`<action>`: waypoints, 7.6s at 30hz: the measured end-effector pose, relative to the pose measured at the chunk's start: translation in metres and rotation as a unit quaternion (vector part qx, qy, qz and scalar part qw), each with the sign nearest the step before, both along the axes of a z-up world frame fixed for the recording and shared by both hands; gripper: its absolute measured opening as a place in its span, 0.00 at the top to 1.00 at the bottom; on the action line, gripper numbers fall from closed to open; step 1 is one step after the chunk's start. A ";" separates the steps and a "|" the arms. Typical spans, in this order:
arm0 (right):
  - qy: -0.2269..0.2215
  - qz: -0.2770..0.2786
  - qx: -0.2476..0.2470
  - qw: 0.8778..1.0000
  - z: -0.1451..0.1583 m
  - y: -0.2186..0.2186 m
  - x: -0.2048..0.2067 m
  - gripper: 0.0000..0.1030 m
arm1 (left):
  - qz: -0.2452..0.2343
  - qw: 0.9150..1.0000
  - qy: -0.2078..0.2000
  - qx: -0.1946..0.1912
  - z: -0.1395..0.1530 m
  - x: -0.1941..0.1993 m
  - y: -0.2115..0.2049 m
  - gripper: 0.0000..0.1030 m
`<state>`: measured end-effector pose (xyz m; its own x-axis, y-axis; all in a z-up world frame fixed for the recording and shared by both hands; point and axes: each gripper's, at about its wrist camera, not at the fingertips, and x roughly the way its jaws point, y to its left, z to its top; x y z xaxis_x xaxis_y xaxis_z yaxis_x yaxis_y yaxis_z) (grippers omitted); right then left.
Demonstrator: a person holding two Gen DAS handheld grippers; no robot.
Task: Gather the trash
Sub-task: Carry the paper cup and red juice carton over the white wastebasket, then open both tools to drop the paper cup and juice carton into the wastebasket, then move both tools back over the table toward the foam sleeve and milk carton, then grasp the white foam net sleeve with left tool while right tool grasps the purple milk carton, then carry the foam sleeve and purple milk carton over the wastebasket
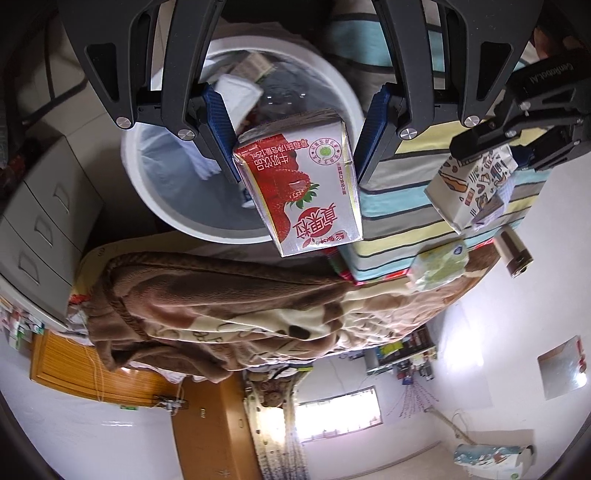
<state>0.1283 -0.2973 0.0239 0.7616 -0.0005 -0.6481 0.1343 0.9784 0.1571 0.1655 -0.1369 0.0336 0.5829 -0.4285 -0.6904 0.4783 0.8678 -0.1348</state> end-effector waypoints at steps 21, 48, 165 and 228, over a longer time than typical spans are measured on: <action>0.051 -0.063 -0.005 0.997 -0.022 -0.055 0.003 0.39 | -0.058 0.998 0.021 0.014 -0.023 0.004 -0.091 0.49; 0.038 -0.079 0.005 0.996 -0.019 -0.063 -0.003 0.29 | -0.065 0.997 0.029 0.010 -0.025 -0.007 -0.099 0.42; 0.098 0.200 0.002 0.975 -0.051 0.232 0.153 0.41 | 0.212 0.974 0.075 0.026 -0.079 0.148 0.267 0.42; -0.026 0.055 0.036 0.998 0.009 0.045 0.008 0.61 | 0.083 0.995 -0.012 -0.049 0.011 0.002 0.082 0.74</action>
<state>0.1358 -0.2526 0.0326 0.7867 0.1290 -0.6037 0.0173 0.9729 0.2305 0.1675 -0.0552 0.0449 0.6673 -0.3895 -0.6348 0.3340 0.9184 -0.2123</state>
